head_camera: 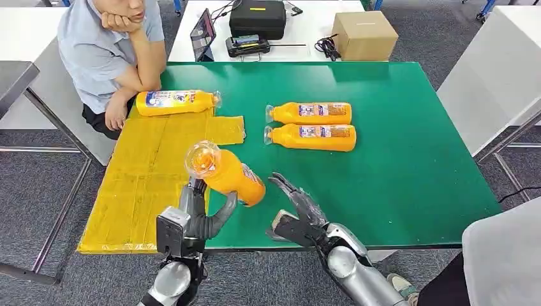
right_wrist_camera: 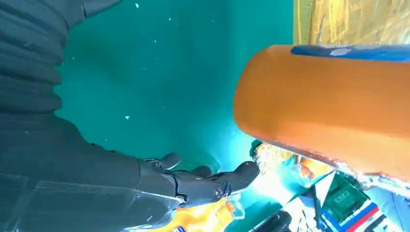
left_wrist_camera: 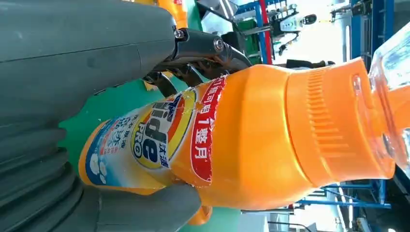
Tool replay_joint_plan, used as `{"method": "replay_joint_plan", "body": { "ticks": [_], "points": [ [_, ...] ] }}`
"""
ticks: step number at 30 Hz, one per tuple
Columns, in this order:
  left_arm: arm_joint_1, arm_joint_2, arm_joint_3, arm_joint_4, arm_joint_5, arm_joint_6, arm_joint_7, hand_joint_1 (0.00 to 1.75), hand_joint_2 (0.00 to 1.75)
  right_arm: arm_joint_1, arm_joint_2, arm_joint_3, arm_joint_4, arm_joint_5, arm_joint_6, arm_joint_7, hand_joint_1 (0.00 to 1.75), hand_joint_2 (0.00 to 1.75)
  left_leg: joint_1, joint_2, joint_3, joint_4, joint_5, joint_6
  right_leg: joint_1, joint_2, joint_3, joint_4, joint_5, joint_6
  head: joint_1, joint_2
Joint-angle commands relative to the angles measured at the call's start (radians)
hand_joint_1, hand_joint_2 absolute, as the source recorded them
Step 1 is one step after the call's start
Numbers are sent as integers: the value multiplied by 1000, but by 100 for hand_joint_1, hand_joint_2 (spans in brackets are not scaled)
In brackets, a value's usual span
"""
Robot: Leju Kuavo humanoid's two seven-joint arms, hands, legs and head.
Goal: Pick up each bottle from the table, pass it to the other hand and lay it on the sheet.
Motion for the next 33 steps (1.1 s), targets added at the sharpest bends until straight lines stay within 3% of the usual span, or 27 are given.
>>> {"method": "replay_joint_plan", "body": {
  "ticks": [1, 3, 6, 10, 13, 20, 21, 29, 31, 33],
  "points": [
    [-21, 17, 39, 24, -8, 5, 1, 175, 175, -17, 5, -1, 2, 11, -4, 2, 0, 175, 2, 1, 3, 1, -2, -2, 2, 1, 3, 0, -1, -3, 0, 0],
    [-21, 12, 53, 36, -39, 25, -5, 175, 175, -14, 7, -1, -5, 21, -11, 5, 0, 175, 1, 2, 2, 0, -1, -2, 1, 1, 2, 0, -1, -2, 0, 0],
    [-32, 13, 64, 70, -242, 170, -12, 175, 175, -8, 10, -5, -12, 31, -14, 6, 0, 175, 1, 1, 2, 0, -1, -2, 1, 1, 2, 0, 0, -2, 0, 0],
    [-4, -81, 261, 65, -701, 188, 17, 175, 175, -17, 23, -4, 0, 39, -6, 0, 0, 175, 1, 2, 2, 0, -1, -2, 1, 1, 1, 0, 0, -2, 0, 0],
    [-5, -96, 305, 66, -768, 188, 29, 175, 175, -17, 29, -5, 0, 41, -4, -2, 0, 175, 1, 1, 1, 0, 0, -1, 1, 1, 1, 0, 0, -1, 0, 0],
    [-23, -174, 543, 33, -1045, 188, -8, 175, 175, -21, 36, -2, -2, 47, 1, -5, 0, 175, 2, 2, 2, 1, -1, -2, 2, 1, 2, 0, -1, -3, 0, 0],
    [-26, -180, 576, 19, -1099, 188, -8, 168, 175, -21, 37, -3, -1, 47, 1, -5, 0, 175, 1, 2, 1, 0, -1, -2, 1, 1, 1, 0, 0, -2, 0, 0],
    [-56, -157, 608, 43, -1339, 188, 106, 168, 175, -42, 42, 5, 22, 46, 19, -14, 0, 175, 2, 3, 2, 1, -1, -2, 2, 2, 2, 0, 0, -3, 0, 0],
    [-80, -98, 552, 95, -1438, 188, 230, 166, 175, -47, 45, 7, 24, 44, 21, -16, 0, 175, 1, 2, 1, 0, 0, -2, 1, 1, 1, 0, 0, -2, 0, 0],
    [-89, -81, 536, 113, -1457, 188, 264, 168, 175, -49, 45, 8, 25, 44, 23, -18, 0, 175, 1, 1, 1, 0, 0, -2, 1, 0, 1, 0, 0, -2, 0, 0]
  ]
}}
